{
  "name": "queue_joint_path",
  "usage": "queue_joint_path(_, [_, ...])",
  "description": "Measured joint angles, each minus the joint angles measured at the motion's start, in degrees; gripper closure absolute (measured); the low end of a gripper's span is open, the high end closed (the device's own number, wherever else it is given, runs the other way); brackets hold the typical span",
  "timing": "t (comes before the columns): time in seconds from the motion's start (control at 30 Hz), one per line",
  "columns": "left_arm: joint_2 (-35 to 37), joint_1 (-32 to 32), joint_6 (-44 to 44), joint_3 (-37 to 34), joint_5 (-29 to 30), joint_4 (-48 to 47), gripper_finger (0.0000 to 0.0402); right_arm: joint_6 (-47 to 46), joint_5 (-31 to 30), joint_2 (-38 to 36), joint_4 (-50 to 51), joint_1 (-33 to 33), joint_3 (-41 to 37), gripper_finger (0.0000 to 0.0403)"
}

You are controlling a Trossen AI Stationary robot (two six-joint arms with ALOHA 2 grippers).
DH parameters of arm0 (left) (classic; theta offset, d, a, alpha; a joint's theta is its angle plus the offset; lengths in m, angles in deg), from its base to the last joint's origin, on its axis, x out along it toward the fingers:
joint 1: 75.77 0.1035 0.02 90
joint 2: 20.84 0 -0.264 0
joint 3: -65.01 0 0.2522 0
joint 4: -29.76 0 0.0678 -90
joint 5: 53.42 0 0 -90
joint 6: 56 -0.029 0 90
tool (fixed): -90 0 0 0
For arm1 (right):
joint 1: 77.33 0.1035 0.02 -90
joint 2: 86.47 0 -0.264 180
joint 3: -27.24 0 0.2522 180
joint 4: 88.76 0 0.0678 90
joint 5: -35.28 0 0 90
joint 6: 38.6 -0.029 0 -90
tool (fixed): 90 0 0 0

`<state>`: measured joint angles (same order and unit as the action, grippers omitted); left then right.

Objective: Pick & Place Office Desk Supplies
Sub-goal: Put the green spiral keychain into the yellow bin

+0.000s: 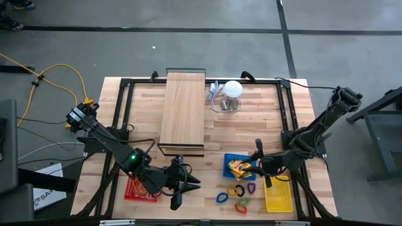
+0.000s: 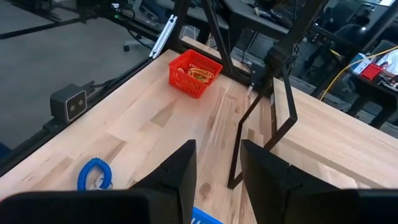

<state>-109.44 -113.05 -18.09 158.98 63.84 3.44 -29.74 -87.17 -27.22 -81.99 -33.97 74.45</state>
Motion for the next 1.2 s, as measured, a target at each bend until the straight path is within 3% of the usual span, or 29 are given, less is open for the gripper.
queue_joint_path(0.27, [0.01, 0.00, 0.00, 0.01, 0.00, 0.00, 0.0325, -0.02, 0.19, 0.00, 0.28, 0.00, 0.00, 0.0290])
queue_joint_path(0.5, [0.00, 0.00, 0.00, 0.02, 0.00, 0.00, 0.0325, 0.12, 4.67, 2.34, 1.66, -0.16, 2.55, 0.0290])
queue_joint_path(0.7, [0.00, 0.00, 0.00, 0.00, 0.00, 0.00, 0.0325, 0.22, 10.89, 9.57, 10.79, -0.15, 11.37, 0.0290])
queue_joint_path(0.97, [0.01, 0.00, 0.00, 0.02, 0.00, 0.00, 0.0325, 0.26, 18.47, 20.11, 15.78, 0.87, 19.01, 0.0290])
queue_joint_path(1.2, [0.01, 0.00, 0.00, 0.01, 0.00, 0.00, 0.0325, 0.39, 19.56, 28.10, 17.66, 4.19, 22.68, 0.0290])
